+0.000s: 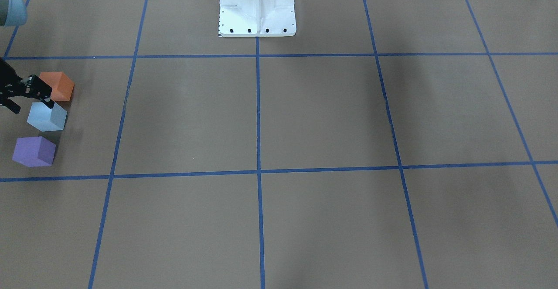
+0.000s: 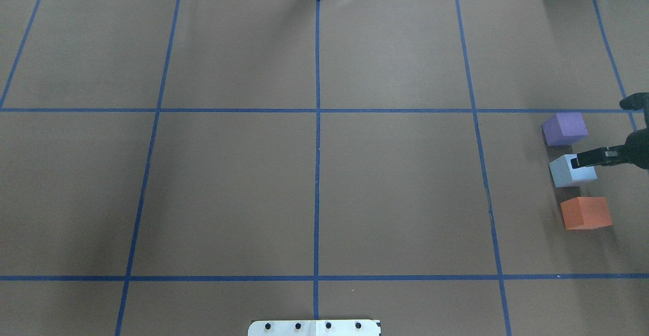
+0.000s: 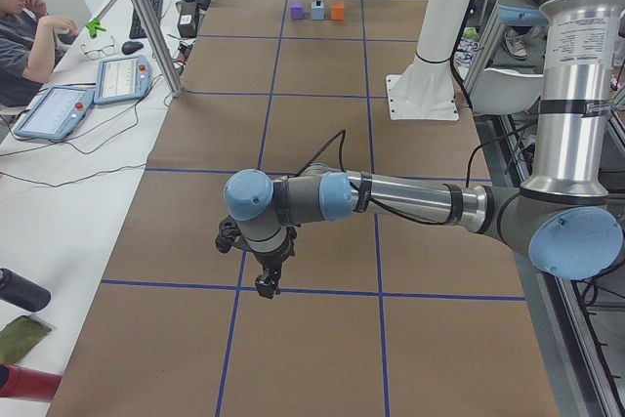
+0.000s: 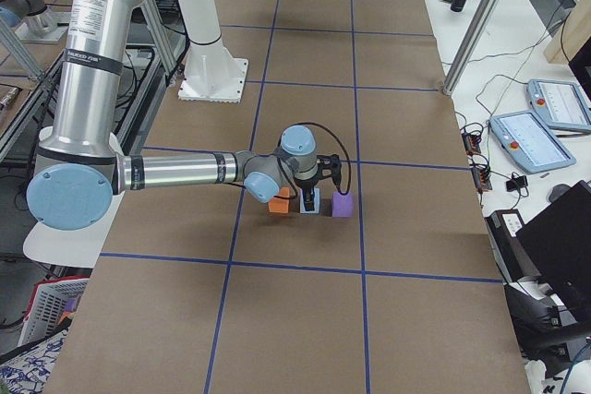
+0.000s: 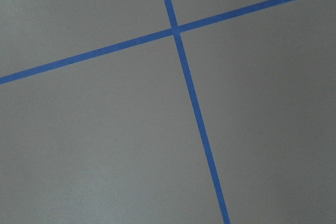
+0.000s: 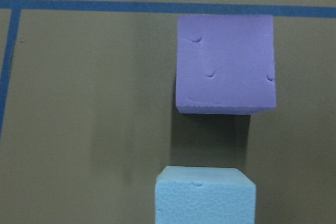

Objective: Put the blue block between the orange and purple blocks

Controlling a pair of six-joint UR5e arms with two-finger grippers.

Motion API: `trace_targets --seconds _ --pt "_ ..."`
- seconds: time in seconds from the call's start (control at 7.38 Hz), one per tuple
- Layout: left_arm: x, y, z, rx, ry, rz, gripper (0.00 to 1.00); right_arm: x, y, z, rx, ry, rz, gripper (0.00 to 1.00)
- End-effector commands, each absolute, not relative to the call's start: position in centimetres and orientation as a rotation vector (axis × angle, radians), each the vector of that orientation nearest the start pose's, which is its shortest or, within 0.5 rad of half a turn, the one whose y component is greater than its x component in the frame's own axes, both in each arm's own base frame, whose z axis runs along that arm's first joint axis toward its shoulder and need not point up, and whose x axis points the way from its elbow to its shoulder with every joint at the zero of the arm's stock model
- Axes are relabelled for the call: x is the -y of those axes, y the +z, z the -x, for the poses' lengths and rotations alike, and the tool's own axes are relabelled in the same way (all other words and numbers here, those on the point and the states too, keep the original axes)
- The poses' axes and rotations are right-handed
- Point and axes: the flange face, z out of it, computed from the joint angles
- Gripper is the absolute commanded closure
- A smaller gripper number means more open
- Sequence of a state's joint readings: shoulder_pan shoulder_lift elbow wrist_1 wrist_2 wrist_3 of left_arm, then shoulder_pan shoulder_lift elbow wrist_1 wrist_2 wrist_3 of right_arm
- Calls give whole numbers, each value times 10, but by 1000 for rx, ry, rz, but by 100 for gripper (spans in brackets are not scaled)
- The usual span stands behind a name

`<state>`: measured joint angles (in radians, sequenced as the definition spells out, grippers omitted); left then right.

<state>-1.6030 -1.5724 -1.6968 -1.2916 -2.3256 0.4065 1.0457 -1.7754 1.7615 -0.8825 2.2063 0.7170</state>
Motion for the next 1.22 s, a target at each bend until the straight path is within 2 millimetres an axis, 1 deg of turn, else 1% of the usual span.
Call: trace_targets --seconds 0.0,0.14,0.27,0.41,0.54,0.68,0.81,1.08 --pt "475 623 80 -770 299 -26 0 426 572 88 864 -84 -185 0" --pt "475 622 80 -770 300 -28 0 429 562 57 833 -111 -186 0" --pt "475 622 80 -770 300 -28 0 428 542 32 815 -134 -159 0" --pt "475 622 80 -770 300 -28 0 435 532 -1 785 -159 -147 0" --pt "475 622 80 -769 300 -27 0 419 566 -16 757 -188 -98 1" --pt "475 623 80 -769 300 -26 0 414 569 -21 760 -178 -116 1" --pt "476 625 80 -771 298 -21 0 413 571 -21 759 -165 -110 1" --pt "480 622 80 -769 302 -28 0 415 570 -21 760 -152 -107 0"
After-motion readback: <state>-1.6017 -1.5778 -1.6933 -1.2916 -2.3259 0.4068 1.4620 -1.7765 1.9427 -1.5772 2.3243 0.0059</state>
